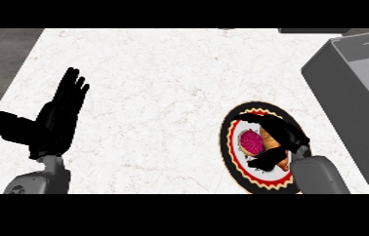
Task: Pick the cupcake from the plate and place it in the cardboard box
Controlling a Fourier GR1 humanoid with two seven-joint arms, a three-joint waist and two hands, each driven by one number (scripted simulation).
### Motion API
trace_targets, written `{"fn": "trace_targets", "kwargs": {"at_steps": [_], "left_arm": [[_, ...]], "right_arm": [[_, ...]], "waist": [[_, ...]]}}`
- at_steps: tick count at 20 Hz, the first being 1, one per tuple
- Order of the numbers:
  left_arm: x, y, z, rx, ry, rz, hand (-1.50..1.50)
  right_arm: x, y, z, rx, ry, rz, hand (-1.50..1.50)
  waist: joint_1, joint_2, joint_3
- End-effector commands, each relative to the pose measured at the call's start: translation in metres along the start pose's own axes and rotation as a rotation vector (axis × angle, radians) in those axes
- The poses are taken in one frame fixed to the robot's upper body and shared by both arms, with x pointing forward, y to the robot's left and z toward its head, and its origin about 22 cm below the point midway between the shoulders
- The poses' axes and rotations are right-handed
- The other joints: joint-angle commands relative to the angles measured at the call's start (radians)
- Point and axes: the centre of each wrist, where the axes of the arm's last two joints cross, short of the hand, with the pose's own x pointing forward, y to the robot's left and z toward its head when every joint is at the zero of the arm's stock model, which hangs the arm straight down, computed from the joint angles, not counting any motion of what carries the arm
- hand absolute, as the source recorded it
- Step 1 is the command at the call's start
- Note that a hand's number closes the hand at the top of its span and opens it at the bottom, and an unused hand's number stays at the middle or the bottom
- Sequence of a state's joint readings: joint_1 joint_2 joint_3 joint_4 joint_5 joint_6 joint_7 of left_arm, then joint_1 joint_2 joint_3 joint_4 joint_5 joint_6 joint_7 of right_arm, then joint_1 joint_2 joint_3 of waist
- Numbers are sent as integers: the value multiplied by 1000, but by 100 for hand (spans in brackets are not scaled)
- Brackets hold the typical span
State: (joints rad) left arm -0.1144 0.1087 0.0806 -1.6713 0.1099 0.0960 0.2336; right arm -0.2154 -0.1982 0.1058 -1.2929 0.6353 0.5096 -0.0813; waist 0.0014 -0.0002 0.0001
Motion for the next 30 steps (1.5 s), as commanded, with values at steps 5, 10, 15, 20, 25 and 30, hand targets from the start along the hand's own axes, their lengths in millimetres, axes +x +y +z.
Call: {"fn": "trace_targets", "kwargs": {"at_steps": [5, 10, 15, 20, 25, 30], "left_arm": [[-8, 3, 6, -10, 4, 10, 0], [-10, 8, -1, 0, -8, 0, 0], [-4, -14, 13, -4, 10, -11, 0], [-3, -10, -3, 4, -1, -3, 0], [-2, 8, 4, 1, 9, -7, 0], [-8, -14, -3, -3, 6, -8, 0]], "right_arm": [[15, 9, -12, -54, -79, 136, 150], [6, -3, 12, -119, -112, 143, 150], [46, 10, 4, -282, -11, 306, 150], [75, 0, 0, -424, 100, 535, 150], [128, 22, 19, -468, 26, 581, 150], [154, -7, 53, -563, -33, 549, 150]], "waist": [[2, 0, 0], [-2, 0, 0], [-5, -4, 0], [-9, -2, -1], [-4, -3, 0], [-8, -2, 0]]}}
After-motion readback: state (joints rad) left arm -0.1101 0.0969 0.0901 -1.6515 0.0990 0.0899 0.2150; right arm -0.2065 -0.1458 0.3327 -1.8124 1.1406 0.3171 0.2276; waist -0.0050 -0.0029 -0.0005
